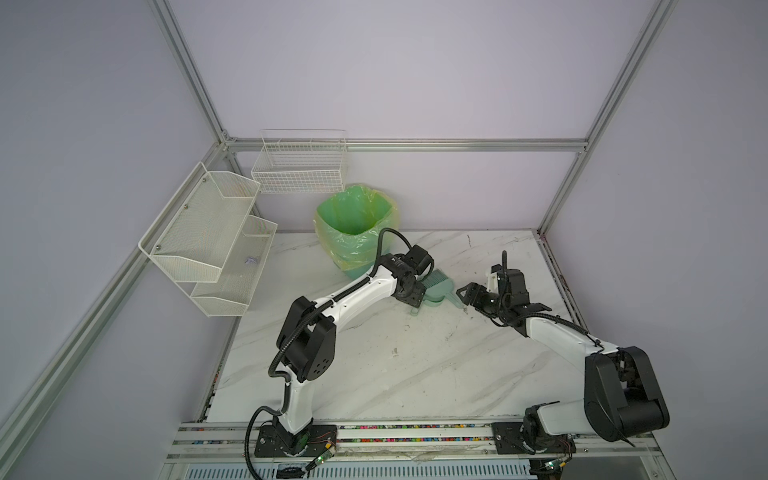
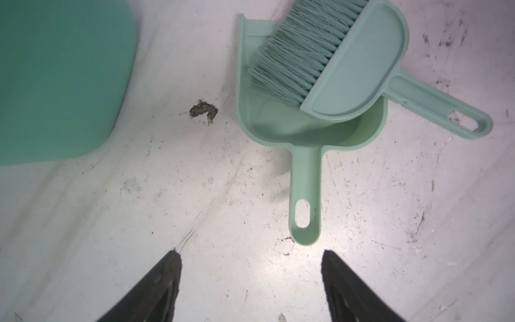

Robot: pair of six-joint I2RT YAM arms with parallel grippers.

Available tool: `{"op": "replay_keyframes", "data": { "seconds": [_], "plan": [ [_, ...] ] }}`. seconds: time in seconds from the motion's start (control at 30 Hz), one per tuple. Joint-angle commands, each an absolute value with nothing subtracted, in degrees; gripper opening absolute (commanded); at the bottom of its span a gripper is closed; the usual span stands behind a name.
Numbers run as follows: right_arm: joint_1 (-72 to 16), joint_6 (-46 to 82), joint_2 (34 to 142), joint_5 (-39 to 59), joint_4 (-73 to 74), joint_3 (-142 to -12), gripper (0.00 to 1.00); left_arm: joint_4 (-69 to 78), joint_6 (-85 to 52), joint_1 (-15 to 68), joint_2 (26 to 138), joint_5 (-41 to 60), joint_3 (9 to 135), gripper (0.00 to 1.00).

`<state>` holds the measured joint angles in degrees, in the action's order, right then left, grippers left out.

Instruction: Sweep away the paper scraps from the table

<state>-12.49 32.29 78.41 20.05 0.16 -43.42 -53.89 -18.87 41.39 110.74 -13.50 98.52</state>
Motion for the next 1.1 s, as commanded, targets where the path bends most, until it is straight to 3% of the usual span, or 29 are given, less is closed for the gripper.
{"op": "replay_keyframes", "data": {
  "seconds": [0.0, 0.07, 0.1, 0.2, 0.5, 0.77, 1.07],
  "plan": [
    [-12.05, 30.26, 74.37, 16.05, -4.53, -45.47, 0.8, -51.29, -19.3, 41.4, 103.85, -19.04, 93.86, 0.91],
    [-11.82, 29.25, 72.7, 14.01, -5.87, -46.13, 0.87, -49.38, -18.63, 41.4, 100.14, -21.8, 90.79, 1.0],
    [-11.78, 28.65, 71.91, 12.73, -6.63, -46.38, 0.93, -48.33, -18.3, 41.4, 98.26, -23.67, 89.23, 1.0],
    [-11.14, 26.66, 70.01, 10.38, -8.23, -47.45, 0.97, -46.32, -17.21, 40.55, 93.82, -28.56, 84.65, 1.0],
    [-10.09, 21.07, 66.41, 0.61, -10.24, -50.5, 0.97, -39.35, -22.06, 30.48, 81.6, -38.98, 68.09, 1.0],
    [-10.0, 18.34, 61.42, -14.5, -5.53, -48.47, 0.97, -13.16, -21.51, 22.5, 66.9, -48.65, 44.91, 1.0],
    [-9.96, 16.08, 54.66, -30.29, 7.66, -38.25, 0.97, 10.97, -17.31, 14.77, 67.16, -51.41, 31.93, 1.0]
  ]
}}
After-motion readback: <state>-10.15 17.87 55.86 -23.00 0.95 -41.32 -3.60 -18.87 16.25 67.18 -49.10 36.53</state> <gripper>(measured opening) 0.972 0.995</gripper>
